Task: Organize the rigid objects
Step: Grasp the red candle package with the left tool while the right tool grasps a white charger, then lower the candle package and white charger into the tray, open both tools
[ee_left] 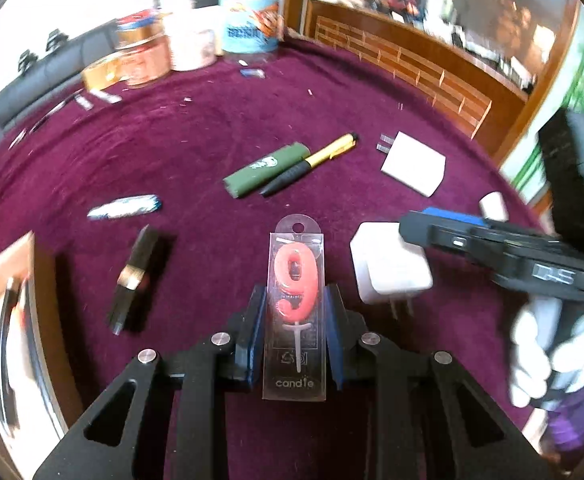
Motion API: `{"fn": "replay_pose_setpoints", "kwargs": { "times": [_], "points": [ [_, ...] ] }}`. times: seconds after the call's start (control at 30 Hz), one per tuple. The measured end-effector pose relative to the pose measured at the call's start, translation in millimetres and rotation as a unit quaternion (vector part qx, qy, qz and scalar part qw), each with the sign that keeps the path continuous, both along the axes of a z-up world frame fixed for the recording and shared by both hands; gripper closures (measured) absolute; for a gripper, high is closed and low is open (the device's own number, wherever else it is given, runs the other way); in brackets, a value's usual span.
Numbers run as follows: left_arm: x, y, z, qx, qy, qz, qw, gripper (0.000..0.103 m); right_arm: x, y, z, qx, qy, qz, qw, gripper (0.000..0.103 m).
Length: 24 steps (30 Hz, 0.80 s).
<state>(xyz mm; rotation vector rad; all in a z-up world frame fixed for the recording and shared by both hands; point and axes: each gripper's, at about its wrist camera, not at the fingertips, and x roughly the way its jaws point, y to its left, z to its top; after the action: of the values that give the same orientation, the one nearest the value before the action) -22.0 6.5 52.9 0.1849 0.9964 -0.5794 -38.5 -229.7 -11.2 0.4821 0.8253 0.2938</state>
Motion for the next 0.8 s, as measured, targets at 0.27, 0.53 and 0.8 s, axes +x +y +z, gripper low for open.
{"fn": "replay_pose_setpoints", "kwargs": {
  "times": [0.27, 0.53, 0.8],
  "points": [
    [-54.5, 76.7, 42.7, -0.107, -0.028, 0.055, 0.9923, 0.08, -7.5, 19.6, 13.4, -0.055, -0.006, -0.009, 0.998, 0.037],
    [-87.2, 171.1, 54.0, -0.143, -0.053, 0.152, 0.9765, 0.08, 3.1, 56.2, 7.5, -0.115, 0.056, -0.012, 0.992, 0.037],
    [-96.3, 237.4, 21.0, -0.122, -0.027, 0.246, 0.9613, 0.08, 12.7, 84.8, 8.7, -0.211, 0.083, -0.026, 0.974, 0.047]
  ]
}}
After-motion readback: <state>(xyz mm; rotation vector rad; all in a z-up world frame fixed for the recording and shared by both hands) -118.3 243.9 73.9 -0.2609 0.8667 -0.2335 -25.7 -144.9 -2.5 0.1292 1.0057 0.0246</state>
